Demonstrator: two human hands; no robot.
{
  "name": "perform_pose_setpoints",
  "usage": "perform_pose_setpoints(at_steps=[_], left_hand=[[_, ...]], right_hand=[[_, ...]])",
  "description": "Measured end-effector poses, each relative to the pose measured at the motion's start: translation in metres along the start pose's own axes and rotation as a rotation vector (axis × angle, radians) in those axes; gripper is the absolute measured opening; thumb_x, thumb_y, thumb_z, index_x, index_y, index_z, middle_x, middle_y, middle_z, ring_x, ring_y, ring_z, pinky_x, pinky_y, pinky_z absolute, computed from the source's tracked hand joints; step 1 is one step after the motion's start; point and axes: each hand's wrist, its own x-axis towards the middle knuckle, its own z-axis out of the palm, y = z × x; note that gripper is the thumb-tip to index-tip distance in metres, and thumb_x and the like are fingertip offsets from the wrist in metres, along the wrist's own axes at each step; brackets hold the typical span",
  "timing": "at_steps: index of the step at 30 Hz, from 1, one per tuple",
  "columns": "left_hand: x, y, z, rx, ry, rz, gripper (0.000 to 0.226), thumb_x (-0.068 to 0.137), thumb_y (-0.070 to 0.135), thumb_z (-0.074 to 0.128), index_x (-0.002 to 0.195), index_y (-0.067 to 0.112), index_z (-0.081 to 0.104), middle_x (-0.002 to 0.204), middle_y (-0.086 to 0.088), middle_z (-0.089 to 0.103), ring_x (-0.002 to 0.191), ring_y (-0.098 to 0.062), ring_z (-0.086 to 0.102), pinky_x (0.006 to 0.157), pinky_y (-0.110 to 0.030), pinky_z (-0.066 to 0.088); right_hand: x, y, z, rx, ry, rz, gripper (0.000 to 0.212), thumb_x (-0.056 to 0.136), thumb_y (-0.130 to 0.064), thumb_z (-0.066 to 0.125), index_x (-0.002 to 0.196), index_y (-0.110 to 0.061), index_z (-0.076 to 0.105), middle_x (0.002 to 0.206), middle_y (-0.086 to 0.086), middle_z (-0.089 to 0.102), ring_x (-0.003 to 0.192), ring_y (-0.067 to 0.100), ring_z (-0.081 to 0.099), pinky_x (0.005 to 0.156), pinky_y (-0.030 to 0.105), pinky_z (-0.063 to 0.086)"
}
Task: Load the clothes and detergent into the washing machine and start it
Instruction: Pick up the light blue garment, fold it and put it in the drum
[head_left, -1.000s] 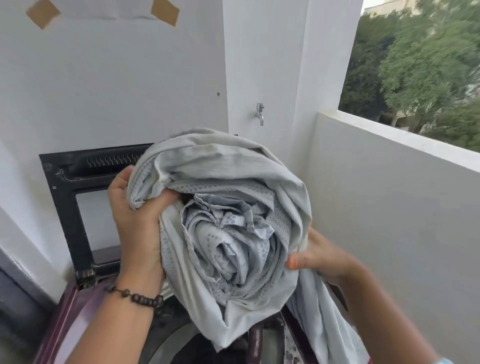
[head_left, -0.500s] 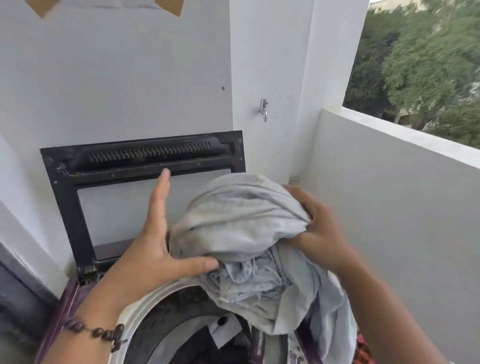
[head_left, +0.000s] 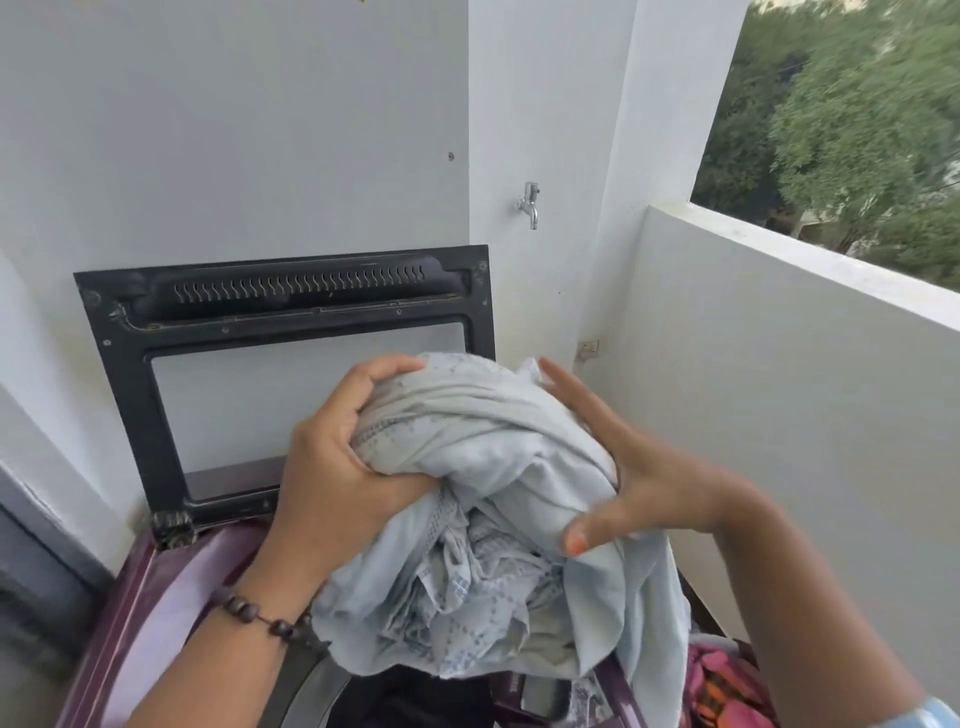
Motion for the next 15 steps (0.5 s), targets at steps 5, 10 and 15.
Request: perform_pose_setpoints(at_steps=[5,10,15], left_hand=[[0.011,0.006,-0.017,-0.186,0.303,-0.035,0.069,0.053,0.003,0.084,0.112,0.03,0.06,0.108,0.02,0.068,0.103,0.0,0.063,0.083,-0.014,0.051],[0.008,-0.001,-0.001,-0.485,0.551,-0.165,0.059,0.061,-0.01,0.071,0.107,0.028,0.063,0.105,0.006,0.068,0.097,-0.011,0.066,0.078,-0.021,0.056],[-0.01,-0.022,-0.002,-0.461,0.277,-0.3,0.074,0.061,0.007,0.081,0.124,0.031,0.052,0.109,0.011,0.068,0.102,-0.01,0.066,0.077,-0.025,0.057]], right_hand=[[-0.013,0.027,0.008,0.327,-0.034,0.068,0.121,0.059,-0.036,0.092,0.153,-0.017,0.018,0.144,-0.018,0.049,0.133,0.005,0.047,0.102,0.022,0.044],[0.001,0.011,0.029,0.552,0.291,-0.038,0.07,0.067,0.0,0.085,0.127,-0.02,0.054,0.113,-0.005,0.072,0.105,0.016,0.069,0.082,0.027,0.056],[0.013,0.018,0.026,0.519,0.642,-0.125,0.07,0.063,0.002,0.079,0.126,-0.02,0.061,0.117,0.002,0.071,0.109,0.022,0.067,0.091,0.044,0.055]])
